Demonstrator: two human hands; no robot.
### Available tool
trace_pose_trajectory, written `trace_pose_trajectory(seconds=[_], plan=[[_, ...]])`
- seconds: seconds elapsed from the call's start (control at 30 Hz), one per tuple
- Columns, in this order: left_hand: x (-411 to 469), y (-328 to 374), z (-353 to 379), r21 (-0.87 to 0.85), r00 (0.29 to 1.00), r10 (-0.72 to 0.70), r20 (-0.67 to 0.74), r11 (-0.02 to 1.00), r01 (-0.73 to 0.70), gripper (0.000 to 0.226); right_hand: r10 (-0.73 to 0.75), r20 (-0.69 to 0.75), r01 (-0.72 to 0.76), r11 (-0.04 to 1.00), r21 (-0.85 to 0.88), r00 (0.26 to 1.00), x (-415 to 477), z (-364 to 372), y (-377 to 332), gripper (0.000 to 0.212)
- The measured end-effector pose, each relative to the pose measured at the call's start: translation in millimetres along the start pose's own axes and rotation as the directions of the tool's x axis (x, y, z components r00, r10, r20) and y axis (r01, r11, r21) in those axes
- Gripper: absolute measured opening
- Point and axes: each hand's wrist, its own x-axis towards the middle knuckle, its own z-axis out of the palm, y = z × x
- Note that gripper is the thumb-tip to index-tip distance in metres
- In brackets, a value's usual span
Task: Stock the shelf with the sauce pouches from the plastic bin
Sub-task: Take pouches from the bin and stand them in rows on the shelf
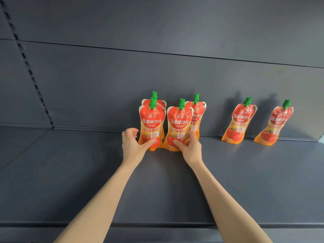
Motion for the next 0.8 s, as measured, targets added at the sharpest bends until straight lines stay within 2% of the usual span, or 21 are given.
trace_pose_trajectory(seconds=[0.07,0.2,0.33,0.4,0.5,0.63,0.7,0.8], plan=[[-8.9,8.7,-1.9,-0.019,0.996,0.075,-0.051,0.997,-0.076,0.048,0.004,0.008,-0.004,1.0,0.012,1.0,-0.7,-3.6,0.8,0.046],[-27.5,23.8,9.5,-0.108,0.989,0.147,0.034,0.984,-0.142,0.027,-0.018,0.059,0.016,0.999,0.032,0.998,-7.2,-16.3,4.4,0.036],[-35.6,31.7,22.1,-0.226,0.971,0.129,0.203,0.971,-0.082,0.033,-0.072,0.1,0.07,0.997,0.026,0.992,-19.6,-22.3,7.0,0.031],[-36.4,34.6,21.6,-0.305,0.956,0.124,0.267,0.952,-0.039,0.029,-0.094,0.133,0.089,0.995,0.039,0.987,-25.3,-14.7,5.4,0.029],[-34.0,31.2,11.5,-0.367,0.959,0.099,0.267,0.93,0.007,0.017,-0.104,0.201,0.095,0.994,0.052,0.974,-30.8,2.0,-1.7,0.029],[-26.1,21.1,-8.6,-0.333,0.969,0.098,0.226,0.943,-0.018,0.023,-0.103,0.31,0.09,0.994,0.057,0.945,-33.9,11.8,-4.7,0.033],[-21.3,17.7,-16.2,-0.334,0.972,0.098,0.214,0.942,-0.021,0.024,-0.104,0.26,0.091,0.994,0.061,0.96,-33.5,7.2,-4.6,0.031],[-18.8,18.0,-20.0,-0.337,0.969,0.082,0.235,0.941,0.002,0.025,-0.111,0.046,0.112,0.994,-0.009,0.993,-22.9,-5.2,-0.2,0.034]])
